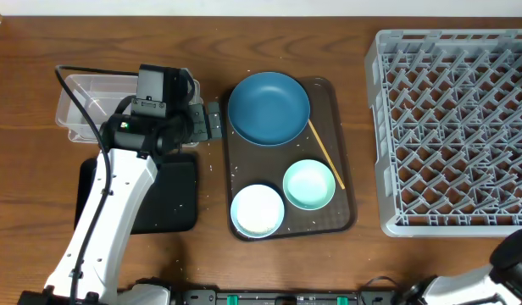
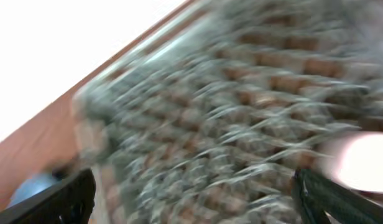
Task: Sort waste into correct bins and load items into the dishwasher rack
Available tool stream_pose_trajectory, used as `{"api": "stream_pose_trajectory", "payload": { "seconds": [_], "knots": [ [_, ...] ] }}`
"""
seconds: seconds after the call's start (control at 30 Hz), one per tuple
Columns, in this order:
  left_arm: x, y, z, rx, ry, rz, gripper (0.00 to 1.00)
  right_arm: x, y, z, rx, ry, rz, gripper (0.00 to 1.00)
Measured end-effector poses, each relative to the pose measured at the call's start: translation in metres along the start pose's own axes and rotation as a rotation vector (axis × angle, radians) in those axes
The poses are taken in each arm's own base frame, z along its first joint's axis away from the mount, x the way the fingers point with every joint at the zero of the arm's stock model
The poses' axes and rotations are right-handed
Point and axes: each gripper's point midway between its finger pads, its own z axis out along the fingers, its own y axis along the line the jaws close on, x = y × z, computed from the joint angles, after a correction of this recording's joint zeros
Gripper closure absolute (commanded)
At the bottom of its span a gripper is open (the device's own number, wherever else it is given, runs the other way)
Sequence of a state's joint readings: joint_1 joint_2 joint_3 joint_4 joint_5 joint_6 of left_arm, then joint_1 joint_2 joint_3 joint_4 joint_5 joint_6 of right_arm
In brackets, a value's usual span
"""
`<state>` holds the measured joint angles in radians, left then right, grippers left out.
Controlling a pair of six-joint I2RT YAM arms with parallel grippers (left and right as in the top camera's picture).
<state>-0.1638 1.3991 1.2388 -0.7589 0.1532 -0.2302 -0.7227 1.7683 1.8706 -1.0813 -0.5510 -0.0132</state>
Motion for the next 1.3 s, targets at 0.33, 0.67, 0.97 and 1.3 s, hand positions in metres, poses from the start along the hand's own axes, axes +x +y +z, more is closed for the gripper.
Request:
{"api": "stream_pose_trajectory", "payload": {
  "seconds": [0.33,0.67,0.97,1.3],
  "knots": [
    [0.008,0.002,0.0,-0.01,0.033,-0.004,0.0,0.102,0.134,0.062,-0.214,0.351,-0.323,0.22],
    [0.01,0.003,0.0,-0.012,0.041,-0.004,0.0,0.214,0.209,0.092,-0.218,0.586,-0.615,0.27],
    [0.012,0.004,0.004,-0.017,0.056,-0.006,0.0,0.312,0.202,0.111,-0.154,0.792,-0.704,0.33],
    [0.014,0.006,0.011,-0.023,0.076,-0.008,0.0,0.383,0.185,0.124,-0.078,0.868,-0.768,0.59]
  ]
}}
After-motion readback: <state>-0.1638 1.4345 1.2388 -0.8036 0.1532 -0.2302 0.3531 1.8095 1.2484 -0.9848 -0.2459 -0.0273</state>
